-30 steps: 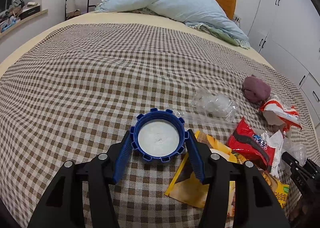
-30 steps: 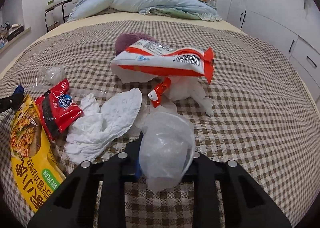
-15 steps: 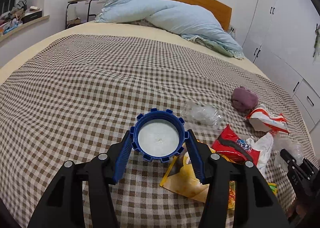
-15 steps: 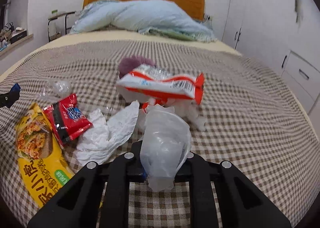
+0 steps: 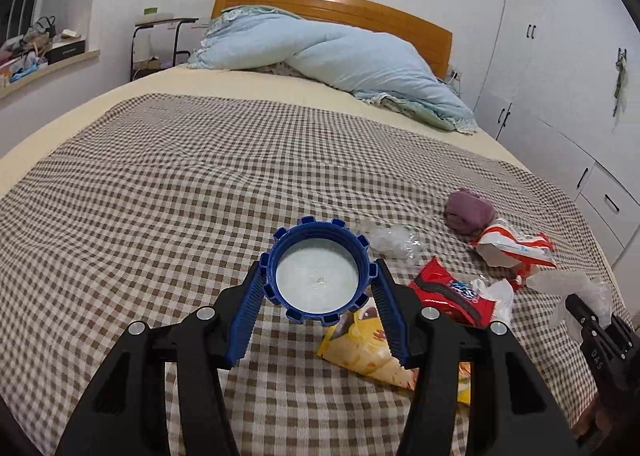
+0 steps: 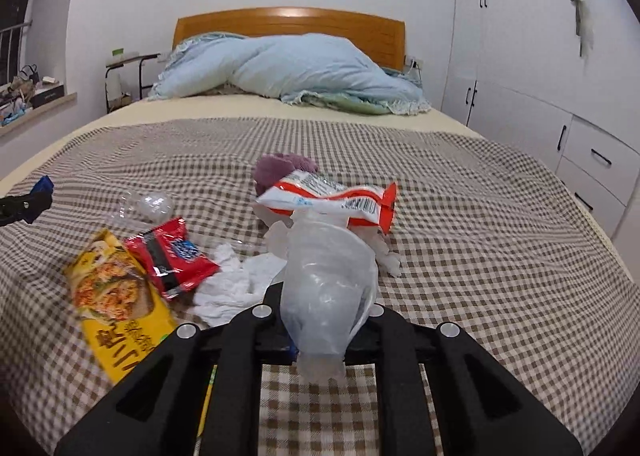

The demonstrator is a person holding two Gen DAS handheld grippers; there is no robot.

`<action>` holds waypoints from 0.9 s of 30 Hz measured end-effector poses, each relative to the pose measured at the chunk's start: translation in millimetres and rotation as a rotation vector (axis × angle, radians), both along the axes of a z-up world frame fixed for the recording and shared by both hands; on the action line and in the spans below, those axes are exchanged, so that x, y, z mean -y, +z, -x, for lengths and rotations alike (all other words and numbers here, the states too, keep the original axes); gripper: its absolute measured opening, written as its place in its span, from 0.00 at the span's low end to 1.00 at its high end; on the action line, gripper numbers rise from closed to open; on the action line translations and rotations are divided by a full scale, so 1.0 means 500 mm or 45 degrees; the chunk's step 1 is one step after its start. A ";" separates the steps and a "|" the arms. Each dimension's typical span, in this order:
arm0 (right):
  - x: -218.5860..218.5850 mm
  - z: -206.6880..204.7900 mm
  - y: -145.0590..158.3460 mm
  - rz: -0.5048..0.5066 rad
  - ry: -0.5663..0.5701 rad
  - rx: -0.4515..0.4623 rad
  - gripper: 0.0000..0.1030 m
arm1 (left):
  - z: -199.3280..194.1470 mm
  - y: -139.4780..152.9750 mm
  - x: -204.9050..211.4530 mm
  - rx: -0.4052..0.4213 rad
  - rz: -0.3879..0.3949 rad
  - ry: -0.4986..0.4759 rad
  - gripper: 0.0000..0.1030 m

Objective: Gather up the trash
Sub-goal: 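Carry the cap with the left tool while the right tool carries the plastic bag to the wastebasket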

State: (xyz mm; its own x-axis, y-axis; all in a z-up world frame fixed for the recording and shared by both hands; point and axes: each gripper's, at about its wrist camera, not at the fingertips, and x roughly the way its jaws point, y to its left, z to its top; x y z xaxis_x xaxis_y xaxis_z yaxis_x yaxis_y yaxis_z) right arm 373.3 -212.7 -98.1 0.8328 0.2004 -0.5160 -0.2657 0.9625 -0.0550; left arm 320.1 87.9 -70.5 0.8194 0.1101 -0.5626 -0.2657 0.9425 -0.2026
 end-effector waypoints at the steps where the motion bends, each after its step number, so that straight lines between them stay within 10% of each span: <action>1: 0.001 0.010 0.007 -0.007 0.004 0.015 0.13 | 0.006 0.001 0.002 0.004 0.000 -0.007 0.50; 27: 0.078 0.184 0.054 -0.090 0.021 0.141 0.13 | 0.177 0.031 0.099 0.215 -0.086 -0.119 0.50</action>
